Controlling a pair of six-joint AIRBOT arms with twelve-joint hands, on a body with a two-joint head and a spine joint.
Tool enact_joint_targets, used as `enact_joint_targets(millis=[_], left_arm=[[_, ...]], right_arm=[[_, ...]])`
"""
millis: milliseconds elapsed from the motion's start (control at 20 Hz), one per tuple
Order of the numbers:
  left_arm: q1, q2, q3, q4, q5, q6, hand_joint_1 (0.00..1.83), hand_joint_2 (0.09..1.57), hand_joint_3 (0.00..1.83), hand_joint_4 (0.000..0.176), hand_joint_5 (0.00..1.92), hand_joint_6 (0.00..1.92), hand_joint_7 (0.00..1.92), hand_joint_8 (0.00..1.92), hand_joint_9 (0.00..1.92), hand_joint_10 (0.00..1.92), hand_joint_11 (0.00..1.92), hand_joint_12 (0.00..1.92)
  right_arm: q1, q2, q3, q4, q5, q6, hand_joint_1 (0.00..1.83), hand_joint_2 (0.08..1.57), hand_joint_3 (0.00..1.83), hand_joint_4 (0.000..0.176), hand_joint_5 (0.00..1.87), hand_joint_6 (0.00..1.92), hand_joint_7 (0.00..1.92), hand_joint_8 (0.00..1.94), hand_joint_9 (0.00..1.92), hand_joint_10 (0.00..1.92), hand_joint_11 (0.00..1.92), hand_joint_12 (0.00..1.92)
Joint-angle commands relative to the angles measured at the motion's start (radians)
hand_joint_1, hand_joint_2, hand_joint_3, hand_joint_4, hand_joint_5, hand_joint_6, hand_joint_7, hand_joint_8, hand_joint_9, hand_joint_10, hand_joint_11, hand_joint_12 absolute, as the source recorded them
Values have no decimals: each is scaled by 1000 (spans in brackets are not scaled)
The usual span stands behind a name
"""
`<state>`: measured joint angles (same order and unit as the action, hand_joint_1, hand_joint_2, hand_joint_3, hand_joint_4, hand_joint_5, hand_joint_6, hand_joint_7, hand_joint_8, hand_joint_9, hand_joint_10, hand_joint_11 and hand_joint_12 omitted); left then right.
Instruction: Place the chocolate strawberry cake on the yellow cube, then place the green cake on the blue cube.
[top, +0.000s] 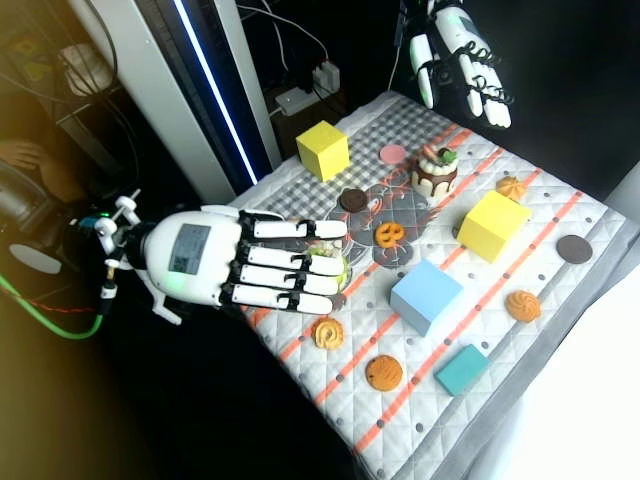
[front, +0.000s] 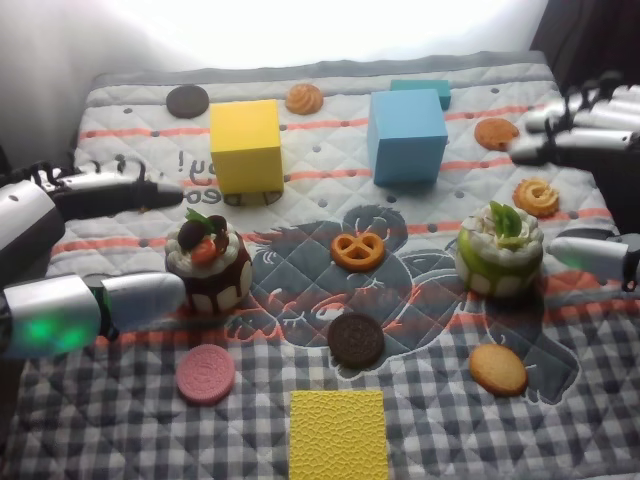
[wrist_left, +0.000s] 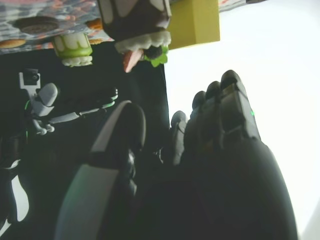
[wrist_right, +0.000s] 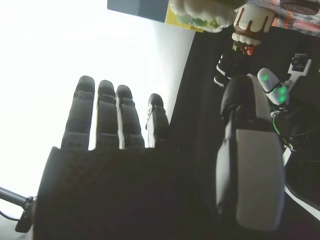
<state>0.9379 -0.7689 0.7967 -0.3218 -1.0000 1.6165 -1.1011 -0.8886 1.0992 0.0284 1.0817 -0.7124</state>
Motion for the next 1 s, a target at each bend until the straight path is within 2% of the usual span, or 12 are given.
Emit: enact_joint_targets(millis=[0, 100, 200, 350, 400, 500, 550, 600, 650, 700, 900, 950], left_arm=[[-11, 3, 4, 9, -112, -5, 470, 1084, 1, 47, 503, 6, 440, 7, 373, 37, 0, 1010], [-16, -1, 12, 9, -105, -5, 529, 1038, 0, 73, 439, 0, 429, 1, 385, 18, 0, 1084], [-38, -24, 36, 4, -91, -5, 688, 967, 0, 99, 358, 0, 386, 0, 351, 2, 0, 953], [-88, -56, 77, 3, -55, -5, 916, 859, 0, 111, 320, 0, 357, 0, 309, 0, 0, 848], [-105, -66, 90, 3, -34, -5, 960, 828, 0, 122, 331, 2, 359, 1, 309, 0, 0, 856], [-128, -88, 113, 3, 10, -5, 977, 827, 0, 125, 405, 9, 377, 3, 317, 6, 0, 851], [-135, -98, 126, -1, 35, -5, 963, 852, 5, 108, 435, 9, 413, 8, 386, 27, 0, 1054], [-146, -113, 144, -6, 66, -5, 1008, 828, 0, 76, 483, 9, 461, 9, 428, 31, 0, 1106], [-153, -124, 155, -7, 81, -5, 998, 820, 0, 57, 506, 9, 484, 9, 458, 36, 0, 1185], [-162, -136, 166, -7, 97, -5, 979, 812, 0, 69, 520, 7, 505, 10, 471, 34, 0, 1218], [-187, -173, 205, -11, 153, -5, 1041, 824, 1, 19, 594, 11, 582, 17, 515, 43, 0, 1268], [-192, -181, 212, -11, 162, -5, 1028, 834, 4, 35, 595, 6, 579, 11, 496, 31, 0, 1225]], right_arm=[[7, -1, 5, 18, 111, 1, 464, 1245, 1, 0, 624, 2, 422, 2, 385, 1, 258, 373], [7, -2, 6, 15, 106, 1, 461, 1246, 1, 0, 630, 2, 421, 0, 399, 6, 270, 370], [6, -2, 6, 13, 102, 1, 452, 1252, 1, 0, 624, 1, 421, 0, 402, 4, 275, 359], [5, -4, 7, 12, 100, 1, 472, 1250, 0, 0, 628, 2, 432, 4, 423, 10, 304, 361], [5, -5, 8, 11, 100, 1, 466, 1252, 0, 0, 631, 0, 440, 0, 430, 1, 325, 312], [4, -5, 8, 11, 100, 1, 484, 1251, 0, 0, 635, 1, 445, 1, 438, 2, 338, 298], [4, -5, 8, 11, 100, 1, 485, 1250, 0, 0, 637, 2, 443, 0, 436, 1, 342, 297], [4, -5, 7, 11, 100, 1, 488, 1247, 0, 2, 636, 1, 444, 1, 436, 1, 340, 294], [3, -5, 7, 11, 100, 1, 464, 1248, 0, 1, 633, 0, 437, 0, 429, 1, 339, 286], [3, -5, 7, 11, 100, 1, 473, 1247, 0, 0, 641, 2, 435, 0, 428, 0, 337, 277], [2, -5, 6, 11, 100, 2, 504, 1251, 1, 0, 634, 0, 436, 0, 420, 0, 324, 266], [1, -5, 5, 11, 100, 2, 507, 1254, 2, 21, 628, 0, 438, 1, 418, 0, 324, 265]])
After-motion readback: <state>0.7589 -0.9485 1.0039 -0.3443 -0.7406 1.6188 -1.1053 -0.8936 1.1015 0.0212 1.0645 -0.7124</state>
